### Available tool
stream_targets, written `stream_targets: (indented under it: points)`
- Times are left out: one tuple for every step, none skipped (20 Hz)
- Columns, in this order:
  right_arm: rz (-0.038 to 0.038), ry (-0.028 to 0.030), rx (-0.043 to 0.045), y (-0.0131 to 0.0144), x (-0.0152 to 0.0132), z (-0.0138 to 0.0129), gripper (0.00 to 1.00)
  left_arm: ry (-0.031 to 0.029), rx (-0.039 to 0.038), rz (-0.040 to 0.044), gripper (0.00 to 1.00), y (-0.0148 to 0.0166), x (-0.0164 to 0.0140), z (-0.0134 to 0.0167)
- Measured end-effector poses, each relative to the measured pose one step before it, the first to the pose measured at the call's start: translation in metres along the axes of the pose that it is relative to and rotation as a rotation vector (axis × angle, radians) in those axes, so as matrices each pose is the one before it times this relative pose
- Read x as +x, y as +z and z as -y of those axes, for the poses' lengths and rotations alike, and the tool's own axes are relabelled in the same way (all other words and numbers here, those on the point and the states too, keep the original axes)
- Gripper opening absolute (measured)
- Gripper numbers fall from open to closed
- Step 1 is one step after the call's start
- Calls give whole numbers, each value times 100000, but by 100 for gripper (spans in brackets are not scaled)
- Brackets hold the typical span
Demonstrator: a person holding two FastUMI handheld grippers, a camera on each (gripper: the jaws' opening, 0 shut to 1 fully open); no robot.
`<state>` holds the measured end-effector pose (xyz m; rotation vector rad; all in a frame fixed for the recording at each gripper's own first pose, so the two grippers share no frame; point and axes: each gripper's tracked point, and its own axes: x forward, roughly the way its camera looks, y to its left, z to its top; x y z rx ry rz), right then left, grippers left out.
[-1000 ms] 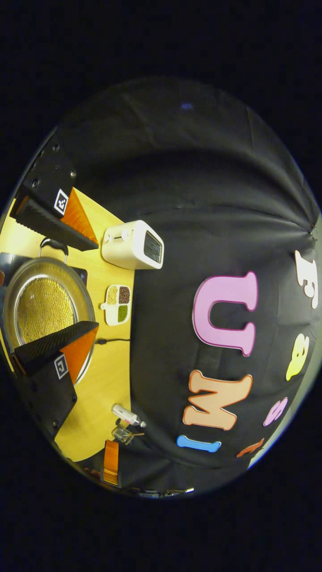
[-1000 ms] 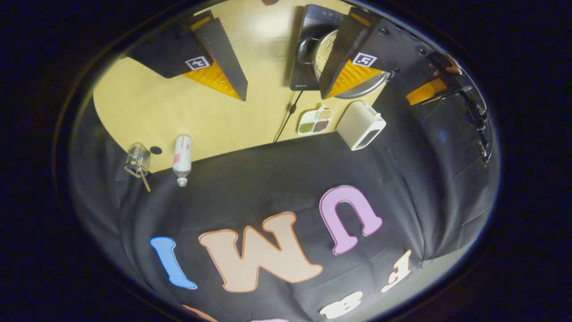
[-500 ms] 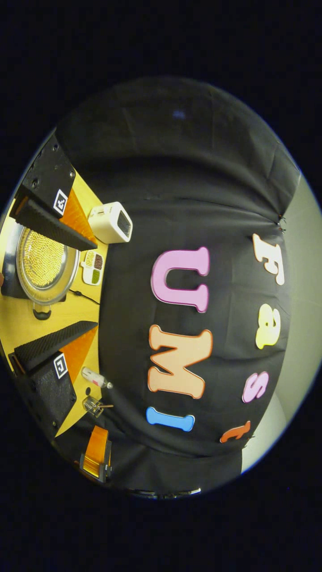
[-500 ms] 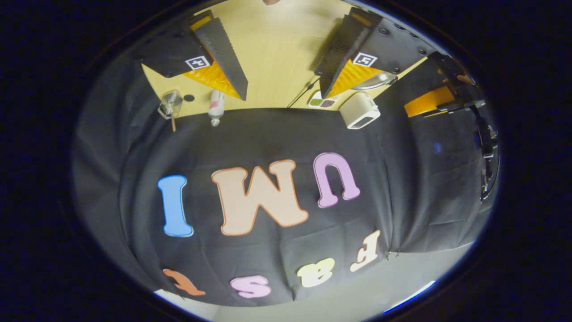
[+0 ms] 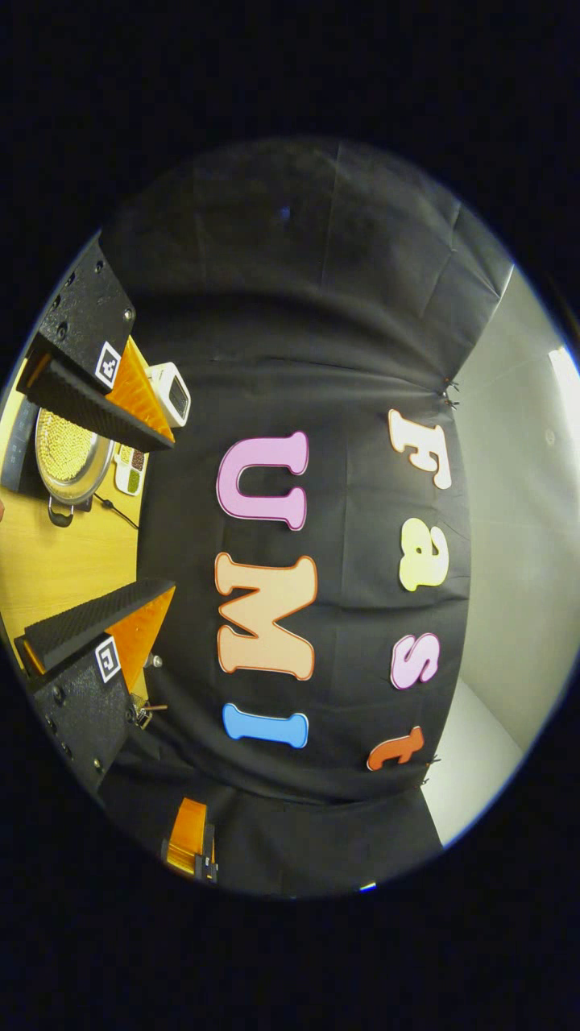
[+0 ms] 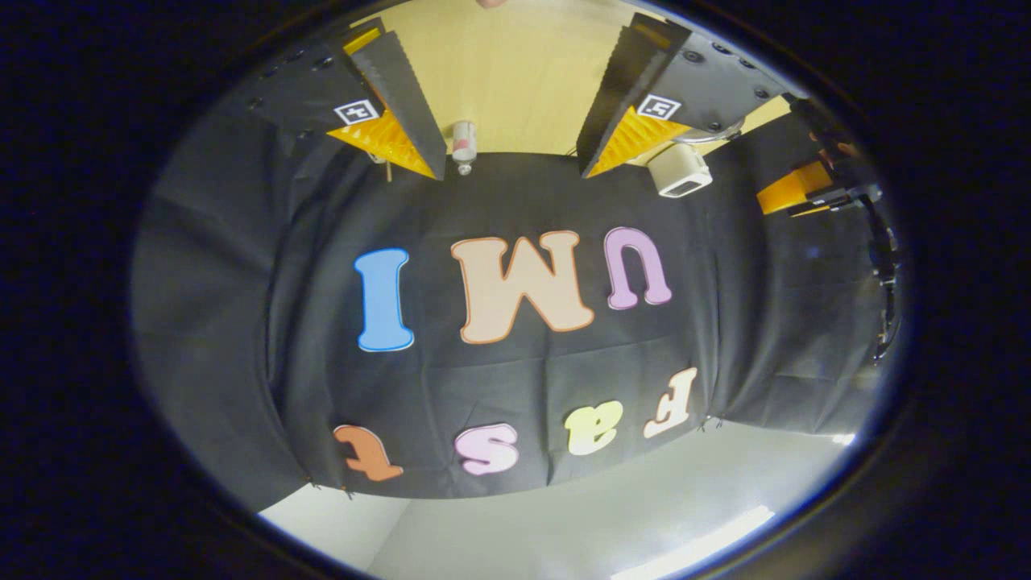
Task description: First push the handle of the pot to place it horizontally, then grasp the pot with both hands and set it on the induction cooktop.
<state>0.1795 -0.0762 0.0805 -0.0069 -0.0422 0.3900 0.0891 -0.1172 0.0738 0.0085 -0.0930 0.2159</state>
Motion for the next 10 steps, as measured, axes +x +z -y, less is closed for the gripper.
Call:
stream_targets:
  points:
    - [1285,-683,230,308,-562,574,92,-661,-125,1039,92,190,-293,532]
    - [651,-1513,-56,148,-420,623,92,-570,83,647,95,88,-262,443]
    - [314,-1320,74,-26,-468,623,92,-562,298,280,92,-136,-268,393]
    - [201,-650,-31,53,-396,315,92,-556,382,130,92,-54,-247,352]
    - [412,-503,-288,171,-484,217,92,-439,537,456,96,6,-127,296]
    - [669,-615,-636,43,-285,63,92,-247,383,756,96,87,-182,227]
    - [768,-710,-887,136,-246,325,92,-248,193,716,95,151,-190,288]
    - [713,-452,-932,262,-510,-107,92,-553,-44,617,96,104,-140,280]
    - [685,-166,-727,226,-252,1,92,-779,-226,365,92,-61,-107,384]
    - [312,-212,-388,102,-320,-27,92,-859,-490,-86,92,-99,-101,306]
